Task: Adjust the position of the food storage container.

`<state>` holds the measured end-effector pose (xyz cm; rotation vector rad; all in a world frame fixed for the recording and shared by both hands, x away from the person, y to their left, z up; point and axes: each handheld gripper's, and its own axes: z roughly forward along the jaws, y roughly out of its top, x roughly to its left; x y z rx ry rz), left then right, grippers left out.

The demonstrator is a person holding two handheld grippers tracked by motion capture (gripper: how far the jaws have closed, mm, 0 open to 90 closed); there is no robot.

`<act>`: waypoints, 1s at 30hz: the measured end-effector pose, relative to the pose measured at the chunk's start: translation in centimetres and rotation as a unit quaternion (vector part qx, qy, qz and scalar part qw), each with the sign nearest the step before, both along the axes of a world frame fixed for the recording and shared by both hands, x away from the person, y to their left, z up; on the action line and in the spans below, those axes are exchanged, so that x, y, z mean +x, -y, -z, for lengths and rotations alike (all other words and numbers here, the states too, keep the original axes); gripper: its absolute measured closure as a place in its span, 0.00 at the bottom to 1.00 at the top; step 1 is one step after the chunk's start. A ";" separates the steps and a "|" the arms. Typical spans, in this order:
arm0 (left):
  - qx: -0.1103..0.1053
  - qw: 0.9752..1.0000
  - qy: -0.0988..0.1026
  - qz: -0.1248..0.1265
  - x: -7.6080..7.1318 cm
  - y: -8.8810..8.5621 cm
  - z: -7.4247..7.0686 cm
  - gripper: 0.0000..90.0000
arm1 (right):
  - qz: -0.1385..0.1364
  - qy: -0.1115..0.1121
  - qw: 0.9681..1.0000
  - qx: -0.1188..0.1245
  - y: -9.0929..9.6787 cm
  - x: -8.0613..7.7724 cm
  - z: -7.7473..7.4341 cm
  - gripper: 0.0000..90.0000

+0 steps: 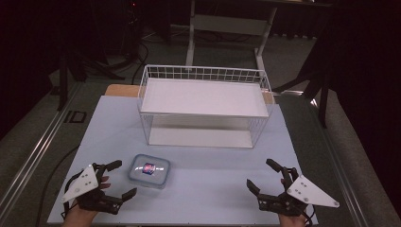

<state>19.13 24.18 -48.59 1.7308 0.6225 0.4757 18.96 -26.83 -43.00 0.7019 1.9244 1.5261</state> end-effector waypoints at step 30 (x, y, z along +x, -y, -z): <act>0.043 0.996 -0.059 -0.047 4.8 -4.3 -0.9 0.26 | -0.001 0.003 1.000 0.025 -0.4 0.5 -0.1 0.15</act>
